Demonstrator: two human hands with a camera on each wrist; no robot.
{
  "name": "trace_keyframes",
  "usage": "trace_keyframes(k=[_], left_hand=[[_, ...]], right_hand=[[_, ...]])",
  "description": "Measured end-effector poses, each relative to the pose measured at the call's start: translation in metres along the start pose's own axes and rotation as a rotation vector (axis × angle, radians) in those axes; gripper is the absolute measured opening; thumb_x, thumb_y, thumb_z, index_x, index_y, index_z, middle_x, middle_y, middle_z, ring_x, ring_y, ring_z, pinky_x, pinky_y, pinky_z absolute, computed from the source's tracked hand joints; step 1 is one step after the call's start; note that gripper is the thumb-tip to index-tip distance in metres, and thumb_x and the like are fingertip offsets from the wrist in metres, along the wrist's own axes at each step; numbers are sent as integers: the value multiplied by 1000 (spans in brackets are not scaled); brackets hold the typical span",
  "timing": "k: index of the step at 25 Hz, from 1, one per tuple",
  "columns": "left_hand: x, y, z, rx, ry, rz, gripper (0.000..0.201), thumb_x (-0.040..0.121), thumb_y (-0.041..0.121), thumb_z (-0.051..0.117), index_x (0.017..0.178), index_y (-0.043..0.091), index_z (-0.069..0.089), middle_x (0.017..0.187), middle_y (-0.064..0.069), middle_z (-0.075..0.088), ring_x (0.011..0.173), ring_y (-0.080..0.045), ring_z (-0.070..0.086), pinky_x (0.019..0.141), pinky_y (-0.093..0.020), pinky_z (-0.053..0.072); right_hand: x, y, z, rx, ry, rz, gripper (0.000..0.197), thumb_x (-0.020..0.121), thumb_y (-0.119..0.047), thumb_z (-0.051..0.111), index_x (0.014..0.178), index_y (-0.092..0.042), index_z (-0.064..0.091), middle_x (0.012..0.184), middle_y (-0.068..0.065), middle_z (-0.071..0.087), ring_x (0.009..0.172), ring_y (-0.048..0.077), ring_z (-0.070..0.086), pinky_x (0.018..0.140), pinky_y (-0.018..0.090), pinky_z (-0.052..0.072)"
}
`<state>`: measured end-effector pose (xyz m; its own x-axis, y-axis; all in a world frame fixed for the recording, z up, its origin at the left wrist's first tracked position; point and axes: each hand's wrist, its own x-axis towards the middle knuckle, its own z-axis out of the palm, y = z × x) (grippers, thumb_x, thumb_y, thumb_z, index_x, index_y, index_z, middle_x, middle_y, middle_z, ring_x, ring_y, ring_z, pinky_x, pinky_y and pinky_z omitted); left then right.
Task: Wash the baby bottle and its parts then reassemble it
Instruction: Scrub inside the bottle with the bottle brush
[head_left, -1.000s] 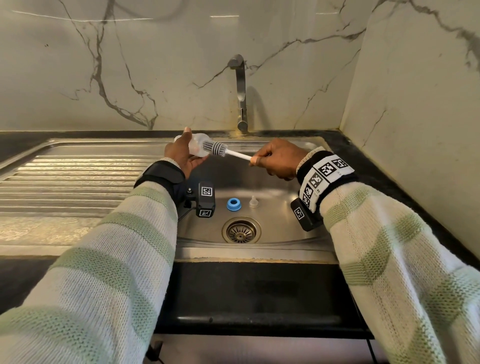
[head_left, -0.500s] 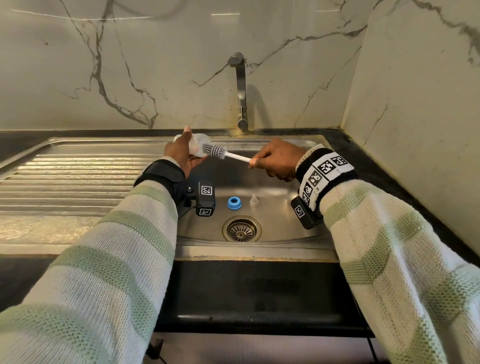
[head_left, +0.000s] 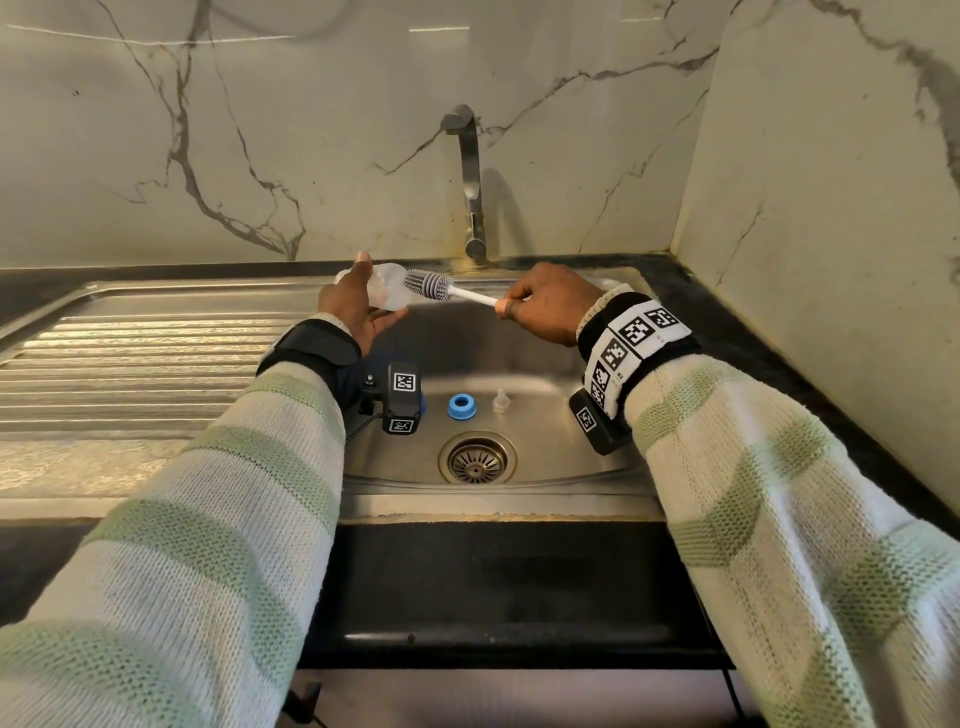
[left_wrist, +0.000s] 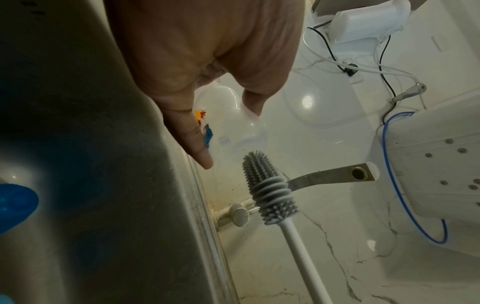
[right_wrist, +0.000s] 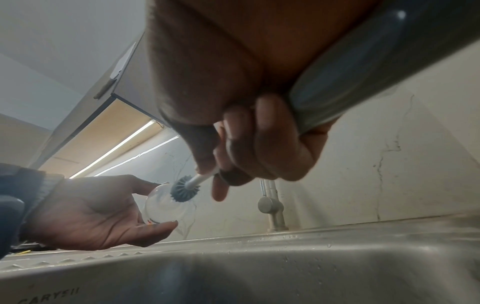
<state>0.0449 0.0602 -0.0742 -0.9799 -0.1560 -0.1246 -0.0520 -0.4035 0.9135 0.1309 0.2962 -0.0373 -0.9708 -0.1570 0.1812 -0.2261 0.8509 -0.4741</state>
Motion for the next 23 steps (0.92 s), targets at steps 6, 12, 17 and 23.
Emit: trace_keyframes(k=[6,12,17,23], left_hand=[[2,-6,-2,32,-17,1,45,97,39,59,128,8,49,114,-18,65,93,-29,69,66,-37,61],[1,-2,0,14,-15,-8,52,94,39,64,136,14,45,129,-16,57,106,-35,63,70,-45,61],[7,-5,-3,-32,-14,-22,45,98,29,59,138,14,45,131,-17,56,110,-36,60,78,-46,58],[9,-7,-2,-30,-17,-4,47,97,29,61,138,11,45,133,-19,54,111,-37,60,70,-45,59]], right_hand=[[-7,3,2,177,-169,91,20,93,-34,62,99,-20,75,60,7,53,43,15,40,42,21,34],[-3,7,-6,-74,12,51,30,96,-31,58,99,-8,77,71,2,63,63,18,54,51,20,33],[-6,0,0,59,-37,67,26,96,-32,59,100,-12,75,60,-2,55,48,10,45,43,20,35],[-7,1,-1,34,-47,70,28,95,-31,58,99,-10,75,60,0,55,47,13,45,39,19,35]])
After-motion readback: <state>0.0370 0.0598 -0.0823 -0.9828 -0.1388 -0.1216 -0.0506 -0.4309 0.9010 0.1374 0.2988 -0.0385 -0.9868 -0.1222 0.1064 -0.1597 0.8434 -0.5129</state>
